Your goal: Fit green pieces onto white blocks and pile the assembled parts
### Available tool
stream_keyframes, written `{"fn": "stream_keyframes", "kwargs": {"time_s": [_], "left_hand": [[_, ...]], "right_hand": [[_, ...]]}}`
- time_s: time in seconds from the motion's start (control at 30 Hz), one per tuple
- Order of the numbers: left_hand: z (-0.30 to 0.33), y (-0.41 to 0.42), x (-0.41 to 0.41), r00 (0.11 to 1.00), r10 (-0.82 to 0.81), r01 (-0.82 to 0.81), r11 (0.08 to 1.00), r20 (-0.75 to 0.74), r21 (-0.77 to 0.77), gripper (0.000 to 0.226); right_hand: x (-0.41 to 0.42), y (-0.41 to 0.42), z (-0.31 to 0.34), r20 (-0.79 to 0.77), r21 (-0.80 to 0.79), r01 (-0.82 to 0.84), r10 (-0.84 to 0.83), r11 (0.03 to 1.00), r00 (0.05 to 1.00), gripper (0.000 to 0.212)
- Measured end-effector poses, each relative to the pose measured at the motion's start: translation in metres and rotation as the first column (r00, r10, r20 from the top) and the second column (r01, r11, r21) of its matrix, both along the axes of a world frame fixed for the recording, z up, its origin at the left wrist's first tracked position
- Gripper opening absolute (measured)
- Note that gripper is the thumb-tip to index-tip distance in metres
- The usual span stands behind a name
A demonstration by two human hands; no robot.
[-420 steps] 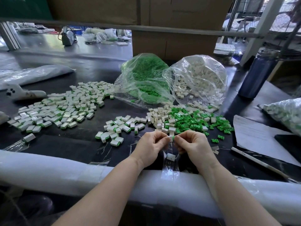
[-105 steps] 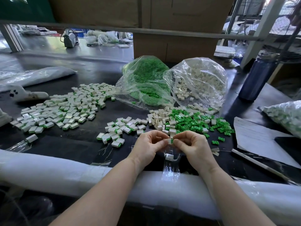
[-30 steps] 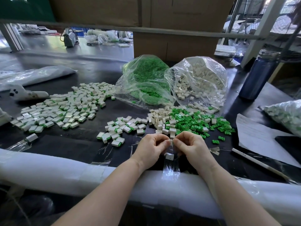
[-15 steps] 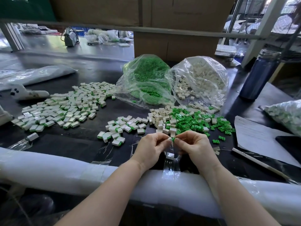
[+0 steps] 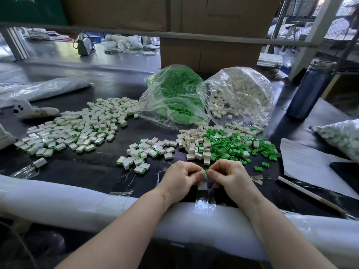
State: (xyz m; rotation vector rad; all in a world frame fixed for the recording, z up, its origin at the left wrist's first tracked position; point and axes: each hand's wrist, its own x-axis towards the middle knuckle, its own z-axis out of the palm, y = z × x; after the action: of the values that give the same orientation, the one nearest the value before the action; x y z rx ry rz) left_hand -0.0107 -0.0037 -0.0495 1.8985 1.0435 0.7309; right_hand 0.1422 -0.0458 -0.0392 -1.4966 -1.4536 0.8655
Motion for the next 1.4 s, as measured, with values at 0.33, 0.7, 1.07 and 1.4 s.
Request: {"fn": "stream_keyframes", "kwargs": {"time_s": [0.33, 0.7, 1.07, 1.4], "left_hand": [[0.005, -0.003, 0.003, 0.996, 0.032, -0.032, 0.999, 0.081, -0.009, 0.012], [0.007, -0.007, 0.005, 0.989, 0.085, -0.081, 0.996, 0.125, -0.037, 0.013], [0.01, -0.006, 0.005, 0.983, 0.015, -0.001, 0.997, 0.185, -0.073, 0.01], [0.015, -0.01, 0.005, 0.992, -0.052, 0.057, 0.998, 0.117, -0.038, 0.012]], "right_hand": [[-0.001, 0.001, -0.003, -0.129, 0.09, 0.052, -0.04, 0.995, 0.991, 0.02], [-0.001, -0.001, -0.001, -0.212, 0.128, -0.001, 0.028, 0.992, 0.977, 0.014], [-0.005, 0.005, -0.002, -0.278, -0.018, -0.167, 0.155, 0.986, 0.948, 0.027], [0.0, 0.004, -0.004, -0.255, -0.042, -0.215, 0.197, 0.976, 0.947, 0.026]]}}
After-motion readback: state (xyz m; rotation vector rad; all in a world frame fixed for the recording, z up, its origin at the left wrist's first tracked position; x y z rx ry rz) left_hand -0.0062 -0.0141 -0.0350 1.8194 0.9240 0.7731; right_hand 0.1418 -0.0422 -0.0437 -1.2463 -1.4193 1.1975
